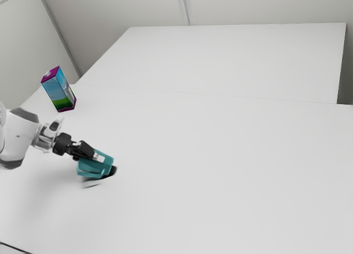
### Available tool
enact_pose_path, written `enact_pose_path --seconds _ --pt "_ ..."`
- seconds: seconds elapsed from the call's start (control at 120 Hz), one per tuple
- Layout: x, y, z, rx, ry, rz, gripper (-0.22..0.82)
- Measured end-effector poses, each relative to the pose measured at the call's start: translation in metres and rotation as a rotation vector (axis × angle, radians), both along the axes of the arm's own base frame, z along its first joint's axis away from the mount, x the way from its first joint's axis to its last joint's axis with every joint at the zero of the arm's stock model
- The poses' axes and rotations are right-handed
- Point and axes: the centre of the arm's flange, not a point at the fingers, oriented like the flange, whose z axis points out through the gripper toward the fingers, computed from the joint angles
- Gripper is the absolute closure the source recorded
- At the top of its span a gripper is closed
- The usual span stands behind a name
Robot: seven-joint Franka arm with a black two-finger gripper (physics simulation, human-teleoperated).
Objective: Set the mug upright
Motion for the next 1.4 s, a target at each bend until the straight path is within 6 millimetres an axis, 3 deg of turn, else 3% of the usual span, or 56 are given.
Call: enact_pose_path --seconds 0.283,0.475,0.617,0.842,1.1,1.2,1.4 --pt "0.056 -0.047 0.035 0.016 -0.097 -0.098 0.79" --pt "0.106 -0.106 0.073 0.096 -0.162 -0.236 0.78" --pt "0.127 -0.144 0.091 0.239 -0.175 -0.359 0.78" --pt "0.145 -0.185 0.109 0.574 -0.203 -0.580 0.79" --pt "0.159 -0.225 0.096 0.824 -0.216 -0.746 0.79" --pt "0.155 -0.235 0.091 0.860 -0.219 -0.765 0.79" --pt "0.125 -0.246 0.076 0.895 -0.219 -0.784 0.79"
